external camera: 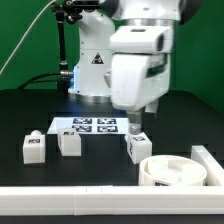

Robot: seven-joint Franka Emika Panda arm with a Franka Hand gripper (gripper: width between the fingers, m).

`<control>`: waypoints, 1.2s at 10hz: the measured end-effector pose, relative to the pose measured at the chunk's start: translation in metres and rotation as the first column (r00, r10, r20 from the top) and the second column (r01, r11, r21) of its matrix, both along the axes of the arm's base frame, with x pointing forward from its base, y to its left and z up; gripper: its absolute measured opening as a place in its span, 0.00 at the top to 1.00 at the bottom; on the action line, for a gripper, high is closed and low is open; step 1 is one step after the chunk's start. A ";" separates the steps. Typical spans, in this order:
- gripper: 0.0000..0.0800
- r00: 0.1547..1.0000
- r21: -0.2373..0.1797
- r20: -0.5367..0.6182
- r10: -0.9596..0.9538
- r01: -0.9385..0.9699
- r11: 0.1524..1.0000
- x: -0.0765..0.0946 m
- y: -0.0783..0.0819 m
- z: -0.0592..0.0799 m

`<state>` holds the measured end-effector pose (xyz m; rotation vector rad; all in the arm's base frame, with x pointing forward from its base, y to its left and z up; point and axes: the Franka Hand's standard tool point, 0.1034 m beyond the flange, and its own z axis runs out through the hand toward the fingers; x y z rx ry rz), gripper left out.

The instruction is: Assemble stool

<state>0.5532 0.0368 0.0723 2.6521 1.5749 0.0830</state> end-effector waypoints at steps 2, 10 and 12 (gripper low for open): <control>0.19 1.000 0.004 -0.001 -0.028 0.028 1.000 0.000 0.002 -0.001; 0.19 0.718 0.076 -0.012 -0.696 0.695 0.715 -0.017 -0.002 -0.013; 0.19 0.614 0.095 -0.038 -0.789 0.788 0.608 -0.017 0.001 -0.013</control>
Offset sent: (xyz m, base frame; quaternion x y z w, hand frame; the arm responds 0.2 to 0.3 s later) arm 0.0000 0.0000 0.0000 0.0000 0.0000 0.1296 0.9916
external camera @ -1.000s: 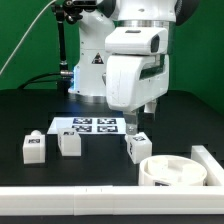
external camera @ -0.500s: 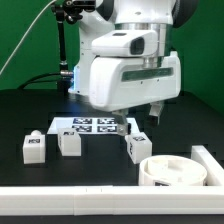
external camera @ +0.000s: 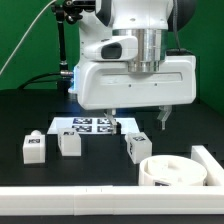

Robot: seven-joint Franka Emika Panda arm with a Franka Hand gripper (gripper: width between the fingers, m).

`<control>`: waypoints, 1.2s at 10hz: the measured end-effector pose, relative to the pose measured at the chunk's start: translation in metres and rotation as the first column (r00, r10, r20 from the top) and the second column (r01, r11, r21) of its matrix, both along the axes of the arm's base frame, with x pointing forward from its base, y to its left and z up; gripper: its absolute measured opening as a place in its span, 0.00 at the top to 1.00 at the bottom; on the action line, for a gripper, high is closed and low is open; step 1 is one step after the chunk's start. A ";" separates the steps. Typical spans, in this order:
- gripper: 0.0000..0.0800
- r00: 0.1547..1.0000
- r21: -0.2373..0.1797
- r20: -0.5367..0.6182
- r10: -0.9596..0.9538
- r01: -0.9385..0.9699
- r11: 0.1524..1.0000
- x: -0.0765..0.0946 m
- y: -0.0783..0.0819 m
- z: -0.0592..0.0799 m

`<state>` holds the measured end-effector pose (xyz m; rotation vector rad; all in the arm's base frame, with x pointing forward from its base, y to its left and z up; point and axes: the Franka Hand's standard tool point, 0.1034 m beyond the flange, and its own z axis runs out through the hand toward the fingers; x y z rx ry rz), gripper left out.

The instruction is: Assemble stool

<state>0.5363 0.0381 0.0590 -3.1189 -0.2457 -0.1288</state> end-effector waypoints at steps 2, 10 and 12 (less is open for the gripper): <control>0.19 0.990 0.031 -0.008 -0.140 0.140 0.990 0.000 0.004 0.000; 0.19 0.956 0.032 -0.109 -0.274 0.278 0.960 -0.003 0.001 -0.018; 0.19 0.920 -0.023 -0.284 -0.269 0.274 0.961 -0.011 0.006 -0.020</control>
Offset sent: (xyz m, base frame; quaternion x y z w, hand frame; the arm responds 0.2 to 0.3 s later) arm -0.0037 -0.0209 -0.0137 -0.0484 -0.0709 0.2893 0.9534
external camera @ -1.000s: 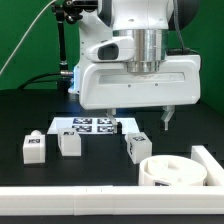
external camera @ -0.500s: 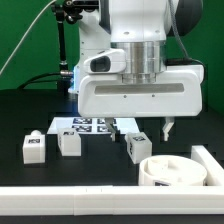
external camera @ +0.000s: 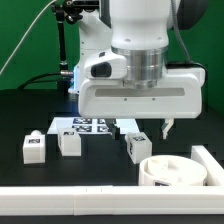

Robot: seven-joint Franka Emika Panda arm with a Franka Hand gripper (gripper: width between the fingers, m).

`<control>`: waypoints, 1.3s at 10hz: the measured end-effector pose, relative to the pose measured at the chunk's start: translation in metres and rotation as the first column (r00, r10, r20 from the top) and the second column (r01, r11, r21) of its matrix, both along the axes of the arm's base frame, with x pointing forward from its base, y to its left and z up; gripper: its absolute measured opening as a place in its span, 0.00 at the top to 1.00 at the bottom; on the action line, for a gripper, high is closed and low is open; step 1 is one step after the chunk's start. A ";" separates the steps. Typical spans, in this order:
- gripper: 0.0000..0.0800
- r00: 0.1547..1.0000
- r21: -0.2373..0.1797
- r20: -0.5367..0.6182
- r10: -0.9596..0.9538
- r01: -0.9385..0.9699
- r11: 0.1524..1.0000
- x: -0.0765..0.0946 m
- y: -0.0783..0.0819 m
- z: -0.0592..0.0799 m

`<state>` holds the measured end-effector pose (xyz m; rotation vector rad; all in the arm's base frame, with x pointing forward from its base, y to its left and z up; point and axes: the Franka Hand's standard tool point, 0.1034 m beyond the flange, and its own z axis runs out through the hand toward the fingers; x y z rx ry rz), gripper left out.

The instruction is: Assemble stool

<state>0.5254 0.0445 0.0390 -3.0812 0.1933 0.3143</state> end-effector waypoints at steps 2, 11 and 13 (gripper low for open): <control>0.19 0.988 -0.036 -0.151 0.026 -0.031 0.999 0.001 0.006 0.001; 0.19 0.721 0.103 -0.678 0.140 -0.095 0.990 -0.012 0.005 -0.012; 0.19 0.684 0.111 -0.714 0.149 -0.100 0.989 -0.009 0.007 -0.021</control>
Offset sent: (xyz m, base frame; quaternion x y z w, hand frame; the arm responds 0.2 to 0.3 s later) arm 0.0000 0.0000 0.0000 0.0000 -0.1938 0.0000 0.9810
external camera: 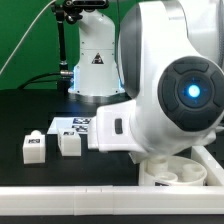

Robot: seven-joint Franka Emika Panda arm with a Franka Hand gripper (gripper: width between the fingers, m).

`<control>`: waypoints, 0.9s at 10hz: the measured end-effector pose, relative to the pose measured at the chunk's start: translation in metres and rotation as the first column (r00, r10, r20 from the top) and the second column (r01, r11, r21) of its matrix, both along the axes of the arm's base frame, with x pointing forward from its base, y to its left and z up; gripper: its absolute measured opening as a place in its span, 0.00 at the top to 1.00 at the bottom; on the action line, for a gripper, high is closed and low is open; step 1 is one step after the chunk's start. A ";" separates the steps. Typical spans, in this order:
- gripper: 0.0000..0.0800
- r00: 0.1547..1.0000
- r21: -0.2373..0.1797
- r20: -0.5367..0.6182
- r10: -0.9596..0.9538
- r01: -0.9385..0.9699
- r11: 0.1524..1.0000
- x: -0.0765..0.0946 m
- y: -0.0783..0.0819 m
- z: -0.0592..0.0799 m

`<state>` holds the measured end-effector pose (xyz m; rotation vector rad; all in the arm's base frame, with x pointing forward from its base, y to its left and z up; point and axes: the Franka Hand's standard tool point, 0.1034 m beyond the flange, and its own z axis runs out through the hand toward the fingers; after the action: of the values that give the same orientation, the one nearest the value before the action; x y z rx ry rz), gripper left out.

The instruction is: Assemble stool

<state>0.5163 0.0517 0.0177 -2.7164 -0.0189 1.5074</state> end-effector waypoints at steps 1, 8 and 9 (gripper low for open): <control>0.19 1.000 0.003 0.008 0.001 -0.001 1.000 0.001 0.000 -0.001; 0.19 0.999 0.004 0.053 -0.006 0.006 1.000 0.003 -0.002 -0.013; 0.34 0.999 0.004 0.053 -0.006 0.006 1.000 0.003 -0.002 -0.013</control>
Offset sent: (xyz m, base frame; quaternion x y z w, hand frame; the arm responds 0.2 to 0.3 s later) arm -0.0088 -0.0022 -0.0077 0.0032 0.0195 -0.0006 0.9998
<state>0.5196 0.0497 0.0050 -2.7501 -0.0149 1.4326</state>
